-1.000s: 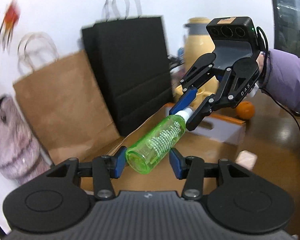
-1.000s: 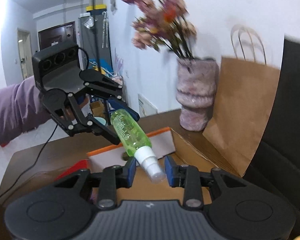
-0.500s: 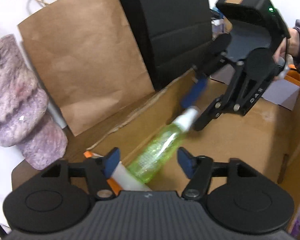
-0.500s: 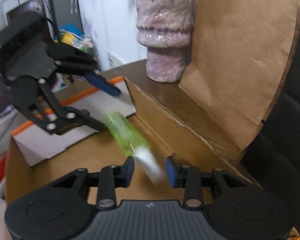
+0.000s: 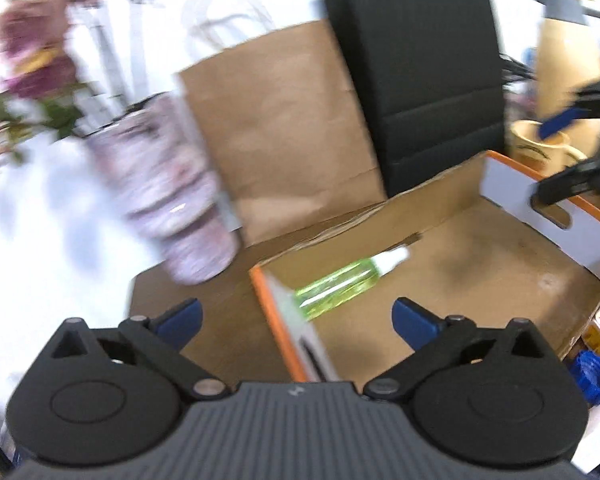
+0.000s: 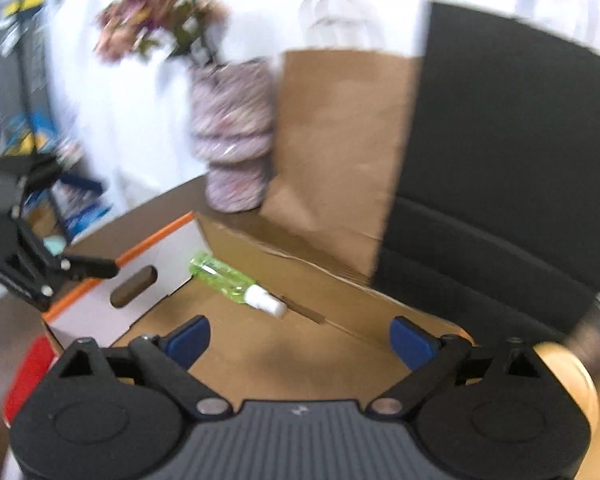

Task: Organize rigid objects
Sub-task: 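Withdraw the right tool from the box back toward the table items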

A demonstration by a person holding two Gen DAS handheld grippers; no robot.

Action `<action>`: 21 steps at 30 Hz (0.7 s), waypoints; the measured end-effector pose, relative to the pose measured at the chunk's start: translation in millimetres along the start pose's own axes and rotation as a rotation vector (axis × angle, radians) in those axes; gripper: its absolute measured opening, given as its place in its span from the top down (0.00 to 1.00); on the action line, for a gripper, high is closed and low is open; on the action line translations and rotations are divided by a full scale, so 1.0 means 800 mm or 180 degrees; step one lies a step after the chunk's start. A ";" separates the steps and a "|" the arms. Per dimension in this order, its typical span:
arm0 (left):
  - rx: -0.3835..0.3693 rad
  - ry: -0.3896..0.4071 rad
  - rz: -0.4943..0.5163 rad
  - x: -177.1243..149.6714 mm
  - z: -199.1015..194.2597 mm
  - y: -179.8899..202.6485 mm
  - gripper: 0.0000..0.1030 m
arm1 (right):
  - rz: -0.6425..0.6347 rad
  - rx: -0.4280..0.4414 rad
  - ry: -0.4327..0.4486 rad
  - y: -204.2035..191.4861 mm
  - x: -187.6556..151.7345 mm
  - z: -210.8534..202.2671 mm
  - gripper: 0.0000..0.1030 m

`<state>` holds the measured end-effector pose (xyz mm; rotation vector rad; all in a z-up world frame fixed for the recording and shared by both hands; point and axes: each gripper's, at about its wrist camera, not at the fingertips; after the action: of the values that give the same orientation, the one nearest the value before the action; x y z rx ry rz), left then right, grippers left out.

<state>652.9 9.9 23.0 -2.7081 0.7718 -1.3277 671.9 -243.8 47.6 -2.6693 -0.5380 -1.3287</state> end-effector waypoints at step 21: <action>0.0765 0.0799 -0.0990 -0.069 -0.360 0.090 0.00 | 0.0585 -0.0713 0.0661 -0.086 -0.118 -0.321 0.00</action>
<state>378.8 25.0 148.3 -2.5727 0.1802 -1.7202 402.1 -269.8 125.8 -2.6227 -0.1230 -1.6689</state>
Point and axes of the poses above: each gripper's, at about its wrist camera, not at the fingertips, and z roughly the way its jaws point, y to its right, x to its top, and after that the axes turned 5 degrees about -x, right-handed
